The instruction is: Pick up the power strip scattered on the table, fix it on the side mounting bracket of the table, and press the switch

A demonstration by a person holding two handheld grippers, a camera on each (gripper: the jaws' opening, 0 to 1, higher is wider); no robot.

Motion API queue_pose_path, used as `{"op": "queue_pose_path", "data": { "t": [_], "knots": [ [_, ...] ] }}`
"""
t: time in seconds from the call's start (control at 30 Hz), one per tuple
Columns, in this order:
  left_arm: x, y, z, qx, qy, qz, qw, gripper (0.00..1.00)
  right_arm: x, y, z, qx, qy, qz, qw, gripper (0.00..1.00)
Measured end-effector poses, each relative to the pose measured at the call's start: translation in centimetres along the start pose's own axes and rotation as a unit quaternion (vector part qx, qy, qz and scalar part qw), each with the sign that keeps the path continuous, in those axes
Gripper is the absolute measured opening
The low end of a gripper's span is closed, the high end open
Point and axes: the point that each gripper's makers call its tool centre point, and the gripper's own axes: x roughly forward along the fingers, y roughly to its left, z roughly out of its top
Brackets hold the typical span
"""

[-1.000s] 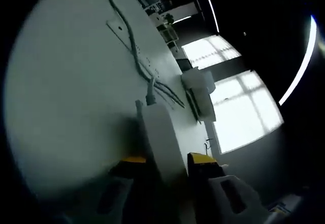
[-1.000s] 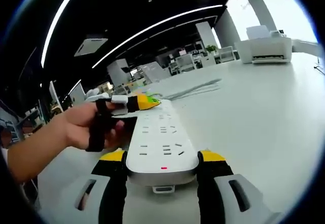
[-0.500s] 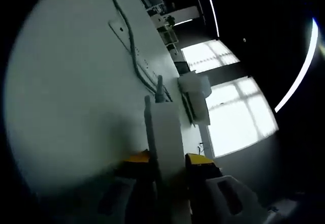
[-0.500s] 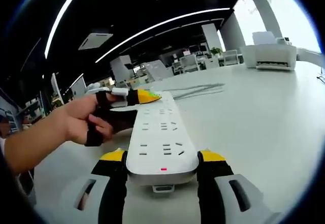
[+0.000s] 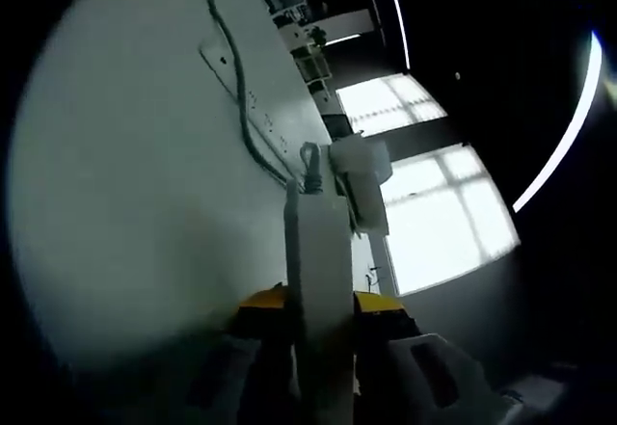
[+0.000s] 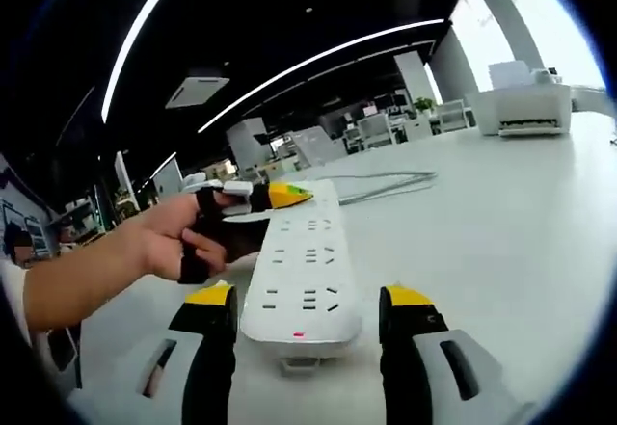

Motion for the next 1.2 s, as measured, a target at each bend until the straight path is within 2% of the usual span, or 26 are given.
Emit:
{"op": "queue_pose_path", "data": {
  "t": [0.3,0.33,0.37,0.47,0.63,0.7,0.8,0.93,1.03,1.1,1.2],
  "knots": [
    [-0.4,0.0,-0.5,-0.005,0.017,-0.01,0.9998,0.26,-1.2,0.8,0.3,0.013,-0.017,0.003,0.9998,0.55],
    [-1.1,-0.6,-1.6,-0.005,0.021,-0.012,0.9997,0.26,-1.4,1.0,0.3,0.014,-0.017,0.004,0.9997,0.55],
    [-1.3,-0.7,-1.8,-0.005,0.023,-0.012,0.9997,0.26,-1.5,1.1,0.3,0.013,-0.018,0.005,0.9997,0.55],
    [-1.8,-0.5,-1.1,-0.006,0.025,-0.013,0.9996,0.26,-1.7,1.6,0.1,0.014,-0.015,0.015,0.9997,0.54],
    [-2.2,-0.5,-0.8,-0.006,0.032,-0.016,0.9994,0.26,-2.0,2.9,0.4,0.012,-0.019,0.037,0.9991,0.54],
    [-2.0,-0.3,0.0,-0.004,0.037,-0.017,0.9991,0.26,-2.2,3.6,0.5,0.001,-0.016,0.046,0.9988,0.55],
    [-2.8,-0.3,-0.1,-0.003,0.042,-0.018,0.999,0.26,-2.5,4.8,0.3,-0.012,-0.008,0.066,0.9977,0.55],
    [-3.5,-0.2,0.3,-0.006,0.044,-0.02,0.9988,0.26,-3.0,5.3,0.2,-0.032,-0.011,0.081,0.9962,0.53],
    [-4.4,-0.1,0.4,-0.003,0.044,-0.02,0.9988,0.26,-3.2,5.4,0.1,-0.024,-0.016,0.091,0.9954,0.53],
    [-4.8,-0.4,-0.3,-0.001,0.045,-0.021,0.9988,0.26,-3.3,5.5,0.0,-0.028,-0.016,0.094,0.995,0.52],
    [-5.9,-0.2,0.3,-0.005,0.044,-0.023,0.9988,0.26,-3.4,6.1,-0.4,-0.035,-0.01,0.105,0.9938,0.52]
  ]
}}
